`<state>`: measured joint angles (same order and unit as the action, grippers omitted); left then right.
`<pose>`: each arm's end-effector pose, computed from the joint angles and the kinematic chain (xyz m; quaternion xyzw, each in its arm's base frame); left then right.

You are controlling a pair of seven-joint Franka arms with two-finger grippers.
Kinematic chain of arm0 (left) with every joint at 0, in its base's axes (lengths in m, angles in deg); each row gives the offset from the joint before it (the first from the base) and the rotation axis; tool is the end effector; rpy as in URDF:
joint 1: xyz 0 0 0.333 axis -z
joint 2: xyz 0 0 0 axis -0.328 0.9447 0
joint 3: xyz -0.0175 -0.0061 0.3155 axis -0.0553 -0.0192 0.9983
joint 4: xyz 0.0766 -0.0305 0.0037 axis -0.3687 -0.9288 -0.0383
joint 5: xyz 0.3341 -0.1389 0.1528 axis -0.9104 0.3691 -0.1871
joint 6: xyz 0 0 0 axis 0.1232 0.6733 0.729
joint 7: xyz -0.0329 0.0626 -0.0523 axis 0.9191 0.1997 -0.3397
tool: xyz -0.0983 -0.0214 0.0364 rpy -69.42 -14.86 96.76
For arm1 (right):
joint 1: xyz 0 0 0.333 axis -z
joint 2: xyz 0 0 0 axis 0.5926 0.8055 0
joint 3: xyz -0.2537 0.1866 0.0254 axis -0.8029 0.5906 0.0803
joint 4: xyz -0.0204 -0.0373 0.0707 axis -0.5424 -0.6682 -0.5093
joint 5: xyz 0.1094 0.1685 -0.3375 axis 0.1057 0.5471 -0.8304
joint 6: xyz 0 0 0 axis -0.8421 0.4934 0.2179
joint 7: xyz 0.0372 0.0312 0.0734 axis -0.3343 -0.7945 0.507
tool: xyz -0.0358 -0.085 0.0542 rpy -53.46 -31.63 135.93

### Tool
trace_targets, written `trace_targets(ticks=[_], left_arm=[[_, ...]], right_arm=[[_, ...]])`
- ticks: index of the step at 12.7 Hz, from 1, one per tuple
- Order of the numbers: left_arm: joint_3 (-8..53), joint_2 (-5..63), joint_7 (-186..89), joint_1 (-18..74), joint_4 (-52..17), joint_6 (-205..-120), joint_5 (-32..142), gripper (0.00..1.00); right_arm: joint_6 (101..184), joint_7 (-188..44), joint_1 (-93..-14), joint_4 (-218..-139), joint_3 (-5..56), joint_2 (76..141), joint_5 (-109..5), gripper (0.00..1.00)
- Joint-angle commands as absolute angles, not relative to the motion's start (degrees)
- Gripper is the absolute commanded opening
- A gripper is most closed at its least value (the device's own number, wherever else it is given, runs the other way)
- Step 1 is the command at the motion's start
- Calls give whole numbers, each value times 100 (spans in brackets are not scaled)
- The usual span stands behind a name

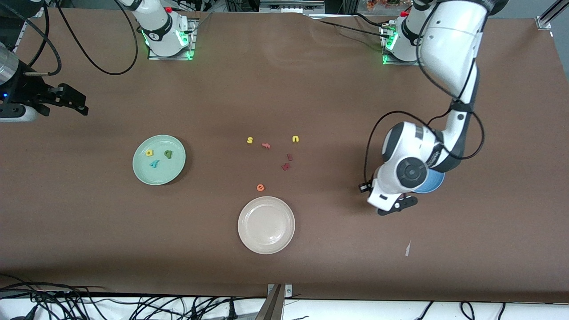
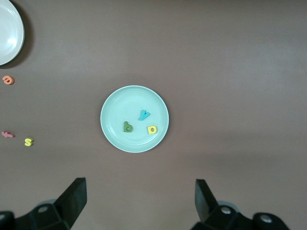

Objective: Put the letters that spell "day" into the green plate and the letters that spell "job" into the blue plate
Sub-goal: 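Lower the cyan r onto the blue plate and open the left gripper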

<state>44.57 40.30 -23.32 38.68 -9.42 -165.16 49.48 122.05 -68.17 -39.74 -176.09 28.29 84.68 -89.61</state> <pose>0.6519 -0.1936 0.2458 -0.9857 -0.1510 0.0707 0.0228 0.5561 0.0082 0.5897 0.9998 0.0176 -0.0018 0.0044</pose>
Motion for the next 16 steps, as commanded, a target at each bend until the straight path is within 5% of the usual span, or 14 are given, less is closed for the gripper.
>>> trace_targets(ticks=[1, 5, 8, 9, 10, 11, 16], left_arm=[[4419, 2817, -3160, 3568, -2816, -17417, 4788, 24], [4427, 2051, -4400, 2927, -4119, -18218, 4787, 25], [4427, 2075, -4727, 2768, -4349, -18527, 4787, 29], [4427, 2093, -4719, 2767, -4323, -18528, 4787, 39], [4436, 2076, -4693, 2732, -4227, -18423, 4787, 78], [4445, 2050, -4684, 2671, -4035, -18196, 4787, 100], [4445, 2050, -4701, 2425, -2208, -15508, 4787, 100]], right_arm=[[12201, -6786, -3968, -17645, 2853, 8408, -8969, 100], [12158, -6795, -3968, -17636, 2862, 8399, -8978, 100], [12149, -6795, -3968, -17636, 2853, 8399, -8978, 100], [12140, -6795, -3968, -17636, 2862, 8399, -8969, 100], [12157, -6795, -3968, -17636, 2870, 8399, -8978, 100], [12140, -6786, -3977, -17636, 2879, 8399, -8978, 100], [12157, -6795, -3950, -17636, 2826, 8408, -8969, 100]])
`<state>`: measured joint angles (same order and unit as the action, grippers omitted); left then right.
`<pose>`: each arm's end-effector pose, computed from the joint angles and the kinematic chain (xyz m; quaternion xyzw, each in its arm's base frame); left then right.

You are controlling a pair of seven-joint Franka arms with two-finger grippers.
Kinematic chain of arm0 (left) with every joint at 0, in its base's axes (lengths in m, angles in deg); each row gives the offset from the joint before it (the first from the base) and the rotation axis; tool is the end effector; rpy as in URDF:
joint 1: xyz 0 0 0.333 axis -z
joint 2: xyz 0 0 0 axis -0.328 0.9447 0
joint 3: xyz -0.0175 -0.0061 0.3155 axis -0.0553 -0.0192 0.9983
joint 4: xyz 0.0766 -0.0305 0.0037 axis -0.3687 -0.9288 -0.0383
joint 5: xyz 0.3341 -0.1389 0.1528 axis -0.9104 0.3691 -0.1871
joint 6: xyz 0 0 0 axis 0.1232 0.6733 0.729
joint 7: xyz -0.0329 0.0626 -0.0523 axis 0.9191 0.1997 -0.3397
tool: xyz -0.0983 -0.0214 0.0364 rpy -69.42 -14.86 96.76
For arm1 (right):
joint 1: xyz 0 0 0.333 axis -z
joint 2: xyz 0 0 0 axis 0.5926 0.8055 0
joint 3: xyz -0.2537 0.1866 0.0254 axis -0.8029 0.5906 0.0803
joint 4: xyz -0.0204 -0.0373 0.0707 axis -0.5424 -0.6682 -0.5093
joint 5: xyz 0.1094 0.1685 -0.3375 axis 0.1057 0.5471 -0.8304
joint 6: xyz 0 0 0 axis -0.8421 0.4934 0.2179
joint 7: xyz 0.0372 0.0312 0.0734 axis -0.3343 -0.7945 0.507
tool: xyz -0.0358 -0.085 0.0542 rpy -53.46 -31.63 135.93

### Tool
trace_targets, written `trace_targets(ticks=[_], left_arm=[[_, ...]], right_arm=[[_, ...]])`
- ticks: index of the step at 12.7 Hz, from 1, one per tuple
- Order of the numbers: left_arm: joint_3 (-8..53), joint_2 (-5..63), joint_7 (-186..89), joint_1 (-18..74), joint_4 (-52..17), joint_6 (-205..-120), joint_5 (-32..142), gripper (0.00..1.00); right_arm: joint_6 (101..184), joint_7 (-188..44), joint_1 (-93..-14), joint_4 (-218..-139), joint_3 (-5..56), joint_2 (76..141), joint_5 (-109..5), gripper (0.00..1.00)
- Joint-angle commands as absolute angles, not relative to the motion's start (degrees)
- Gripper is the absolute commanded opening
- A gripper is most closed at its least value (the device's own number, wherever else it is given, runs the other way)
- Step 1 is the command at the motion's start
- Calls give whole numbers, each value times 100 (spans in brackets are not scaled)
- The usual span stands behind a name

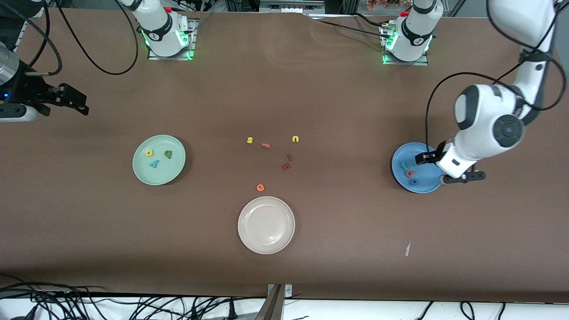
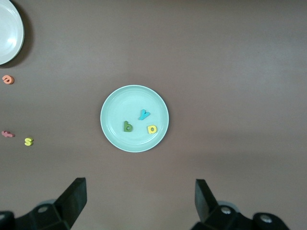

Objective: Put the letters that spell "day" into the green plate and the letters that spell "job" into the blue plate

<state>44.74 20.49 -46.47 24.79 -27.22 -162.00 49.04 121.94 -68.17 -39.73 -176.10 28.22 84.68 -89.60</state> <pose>0.5990 -0.0233 0.3313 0.9936 0.0735 -0.0852 0.0074 0.5559 0.0074 0.5895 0.9998 0.0169 -0.0028 0.0043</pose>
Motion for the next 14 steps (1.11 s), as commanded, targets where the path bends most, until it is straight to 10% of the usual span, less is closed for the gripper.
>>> trace_targets(ticks=[1, 8, 14], left_arm=[[4454, 2049, -4701, 2425, -1961, -15121, 4779, 100], [4393, 2076, -4886, 1636, -53, -13070, 4716, 100], [4401, 935, -4904, 1940, -305, -13113, 4728, 100]], right_arm=[[12149, -6795, -3959, -17636, 2826, 8408, -8969, 100], [12140, -6795, -3950, -17636, 2826, 8417, -8969, 100], [12140, -6795, -3950, -17636, 2826, 8417, -8969, 100]])
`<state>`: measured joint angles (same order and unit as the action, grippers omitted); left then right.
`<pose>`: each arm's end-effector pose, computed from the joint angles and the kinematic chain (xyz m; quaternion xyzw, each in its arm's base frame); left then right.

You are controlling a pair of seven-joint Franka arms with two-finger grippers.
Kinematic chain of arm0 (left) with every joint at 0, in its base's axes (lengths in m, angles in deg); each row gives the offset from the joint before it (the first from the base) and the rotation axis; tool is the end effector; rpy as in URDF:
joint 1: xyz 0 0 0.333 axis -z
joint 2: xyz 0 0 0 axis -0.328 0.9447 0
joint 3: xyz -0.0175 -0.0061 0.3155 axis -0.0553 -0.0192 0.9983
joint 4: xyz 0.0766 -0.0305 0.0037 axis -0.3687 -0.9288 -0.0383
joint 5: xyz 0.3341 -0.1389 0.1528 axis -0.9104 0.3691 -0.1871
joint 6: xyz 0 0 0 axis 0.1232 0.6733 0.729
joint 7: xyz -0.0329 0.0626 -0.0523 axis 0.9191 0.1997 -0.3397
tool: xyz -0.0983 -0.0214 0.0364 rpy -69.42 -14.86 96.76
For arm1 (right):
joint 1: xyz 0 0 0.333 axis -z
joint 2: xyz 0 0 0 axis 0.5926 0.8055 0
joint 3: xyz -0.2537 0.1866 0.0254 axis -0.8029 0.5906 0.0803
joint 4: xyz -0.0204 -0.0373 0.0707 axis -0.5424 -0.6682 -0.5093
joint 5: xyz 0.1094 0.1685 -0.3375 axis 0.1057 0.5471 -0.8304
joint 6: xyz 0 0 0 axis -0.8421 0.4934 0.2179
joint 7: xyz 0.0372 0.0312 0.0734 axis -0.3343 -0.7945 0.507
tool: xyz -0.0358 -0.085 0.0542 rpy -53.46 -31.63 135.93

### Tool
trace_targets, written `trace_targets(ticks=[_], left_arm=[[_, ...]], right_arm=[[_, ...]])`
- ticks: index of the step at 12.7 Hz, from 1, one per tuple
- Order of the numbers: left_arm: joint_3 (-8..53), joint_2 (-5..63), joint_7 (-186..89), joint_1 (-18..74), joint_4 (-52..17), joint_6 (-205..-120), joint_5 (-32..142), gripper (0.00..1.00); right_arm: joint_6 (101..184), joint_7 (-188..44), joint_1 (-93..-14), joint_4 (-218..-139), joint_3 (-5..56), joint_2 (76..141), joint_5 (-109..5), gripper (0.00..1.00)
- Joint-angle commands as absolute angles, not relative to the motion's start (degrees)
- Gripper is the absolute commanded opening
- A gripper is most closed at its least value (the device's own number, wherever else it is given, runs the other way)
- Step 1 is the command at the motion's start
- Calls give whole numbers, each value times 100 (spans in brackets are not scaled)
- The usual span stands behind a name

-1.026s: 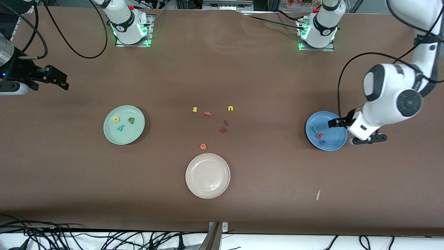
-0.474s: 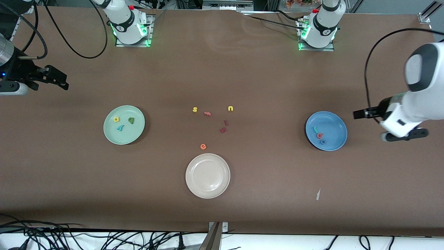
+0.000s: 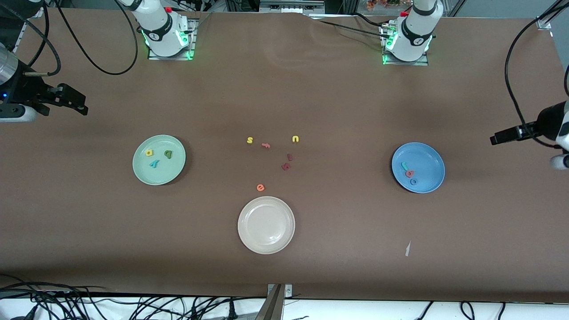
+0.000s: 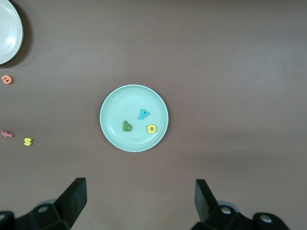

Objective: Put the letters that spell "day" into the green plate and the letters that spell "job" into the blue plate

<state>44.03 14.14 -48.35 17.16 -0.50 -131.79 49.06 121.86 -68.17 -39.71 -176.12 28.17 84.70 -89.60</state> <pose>0.6009 0.0447 0.5737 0.9927 0.1024 -0.0600 0.0235 0.5558 0.0068 0.5890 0.9999 0.0163 -0.0039 0.0043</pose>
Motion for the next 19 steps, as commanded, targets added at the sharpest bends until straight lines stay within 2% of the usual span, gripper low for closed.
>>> trace_targets(ticks=[1, 6, 19], left_arm=[[4392, 751, -4912, 1950, -428, -13087, 4787, 100], [4015, 599, -4983, 1959, -693, -13105, 4710, 100], [3997, 722, -5694, 1862, -667, -13105, 4524, 100]], right_arm=[[12140, -6795, -3950, -17636, 2826, 8417, -8969, 100], [12140, -6795, -3950, -17645, 2826, 8417, -8969, 100], [12140, -6795, -3950, -17636, 2826, 8417, -8969, 100]])
